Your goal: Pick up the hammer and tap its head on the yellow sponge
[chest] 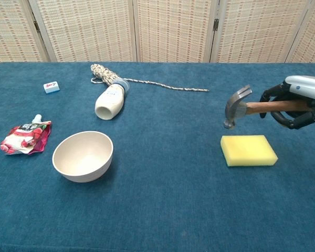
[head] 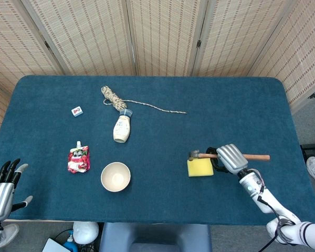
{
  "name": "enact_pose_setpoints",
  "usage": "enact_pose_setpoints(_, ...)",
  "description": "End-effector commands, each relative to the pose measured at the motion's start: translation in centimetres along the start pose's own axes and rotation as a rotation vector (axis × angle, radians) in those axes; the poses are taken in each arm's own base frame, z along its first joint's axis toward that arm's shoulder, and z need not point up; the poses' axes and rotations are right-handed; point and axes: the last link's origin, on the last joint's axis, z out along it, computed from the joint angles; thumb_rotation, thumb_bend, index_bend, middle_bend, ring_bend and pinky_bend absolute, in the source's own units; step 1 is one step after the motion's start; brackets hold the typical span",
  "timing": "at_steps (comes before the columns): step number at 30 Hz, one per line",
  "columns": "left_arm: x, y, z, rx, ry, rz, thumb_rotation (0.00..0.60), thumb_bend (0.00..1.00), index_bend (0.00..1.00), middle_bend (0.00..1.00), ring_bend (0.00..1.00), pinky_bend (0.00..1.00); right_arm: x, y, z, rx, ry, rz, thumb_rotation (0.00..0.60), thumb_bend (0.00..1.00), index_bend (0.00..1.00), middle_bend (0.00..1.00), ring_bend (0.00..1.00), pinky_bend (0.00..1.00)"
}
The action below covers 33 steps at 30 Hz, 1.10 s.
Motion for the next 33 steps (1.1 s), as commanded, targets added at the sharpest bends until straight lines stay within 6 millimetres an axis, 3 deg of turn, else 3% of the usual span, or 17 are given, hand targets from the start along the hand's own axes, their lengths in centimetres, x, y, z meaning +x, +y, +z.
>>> enact_pose_setpoints(1,0.1,0.3,0.0,-0.007,0.002,0.001,0.600,0.14,0.19,0.10,0.05,0.23,0.0,0.9,-1.5,-0.015,-0.034,-0.012,0.600,0.86,0.81,0.91,0.93,0.85)
enact_pose_setpoints(10,0.5,1.1,-0.1,-0.023,0.007,0.002,0.600,0.14,0.19,0.10,0.05,0.23,-0.2,2.4,-2.6,-0.046,-0.018,-0.017,0.600,0.86,0.81,0.91,0.93,0.85)
enact_pose_setpoints(21,0.6,1.0,-0.5,-0.012,-0.009,0.015,0.600,0.14,0.19,0.10,0.05,0.23,-2.9,2.8,-2.2,-0.050,-0.092,-0.055,0.600,0.86,0.81,0.91,0.93,0.85)
enact_pose_setpoints(33,0.7,1.0,-0.5,-0.011,-0.003,0.013,0.600,0.14,0.18,0.10,0.05,0.23,0.0,1.3,-2.0,0.010,0.055,0.048,0.600,0.85,0.81,0.91,0.93,0.85)
